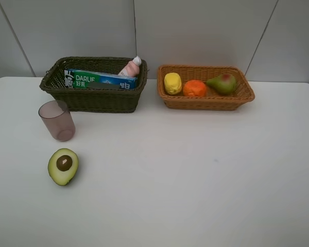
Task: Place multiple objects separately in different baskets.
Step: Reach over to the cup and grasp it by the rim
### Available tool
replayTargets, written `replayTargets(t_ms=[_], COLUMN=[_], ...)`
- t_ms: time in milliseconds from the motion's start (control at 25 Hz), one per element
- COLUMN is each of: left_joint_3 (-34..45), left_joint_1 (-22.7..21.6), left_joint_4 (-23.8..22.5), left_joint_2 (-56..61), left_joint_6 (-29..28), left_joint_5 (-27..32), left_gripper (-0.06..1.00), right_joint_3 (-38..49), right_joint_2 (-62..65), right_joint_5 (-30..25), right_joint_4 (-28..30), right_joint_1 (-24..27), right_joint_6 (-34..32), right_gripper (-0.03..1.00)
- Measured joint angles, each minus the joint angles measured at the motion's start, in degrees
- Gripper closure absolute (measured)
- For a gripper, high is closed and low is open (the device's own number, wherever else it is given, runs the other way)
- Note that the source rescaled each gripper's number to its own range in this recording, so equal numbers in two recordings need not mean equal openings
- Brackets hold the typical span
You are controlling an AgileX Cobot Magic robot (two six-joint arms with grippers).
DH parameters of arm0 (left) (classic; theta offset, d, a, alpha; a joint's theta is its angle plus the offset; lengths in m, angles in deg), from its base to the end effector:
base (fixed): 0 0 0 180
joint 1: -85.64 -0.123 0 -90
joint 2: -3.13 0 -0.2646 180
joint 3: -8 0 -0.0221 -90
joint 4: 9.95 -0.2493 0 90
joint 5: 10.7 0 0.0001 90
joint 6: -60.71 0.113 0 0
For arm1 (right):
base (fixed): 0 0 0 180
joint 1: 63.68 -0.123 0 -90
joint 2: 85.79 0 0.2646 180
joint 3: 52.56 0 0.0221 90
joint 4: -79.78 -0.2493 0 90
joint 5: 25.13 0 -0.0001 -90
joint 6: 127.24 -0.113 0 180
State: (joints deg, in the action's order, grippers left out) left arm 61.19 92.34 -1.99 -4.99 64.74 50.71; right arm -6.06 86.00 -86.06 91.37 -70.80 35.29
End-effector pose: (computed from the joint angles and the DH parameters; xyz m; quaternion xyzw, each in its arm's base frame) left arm 0.0388 -0.0184 0.2391 0.0819 0.8717 -0.0805 0.4764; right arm 0.0317 -0.0160 0.2755 0.0814 0.8381 0.0143 0.5392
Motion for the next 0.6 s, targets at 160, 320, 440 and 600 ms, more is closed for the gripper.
replayTargets(t_ms=[160,320,440,600], left_joint_3=[0.0,0.0,0.0,0.0], left_joint_1=[0.0,0.0,0.0,0.0], left_joint_4=[0.0,0.0,0.0,0.0], left_joint_2=[0.0,0.0,0.0,0.0], left_joint_6=[0.0,0.0,0.0,0.0], left_joint_5=[0.0,0.0,0.0,0.0], left_gripper=[-0.04,-0.04,-0.04,-0.04], right_joint_3=[0.0,0.0,0.0,0.0], right_joint_2=[0.0,0.0,0.0,0.0], right_joint_5=[0.0,0.0,0.0,0.0], right_joint_4=[-0.5,-0.5,-0.5,-0.5], right_joint_1=[0.0,0.0,0.0,0.0], right_joint_6=[0.2,0.2,0.2,0.2], right_gripper=[-0.03,-0.03,-0.03,-0.03])
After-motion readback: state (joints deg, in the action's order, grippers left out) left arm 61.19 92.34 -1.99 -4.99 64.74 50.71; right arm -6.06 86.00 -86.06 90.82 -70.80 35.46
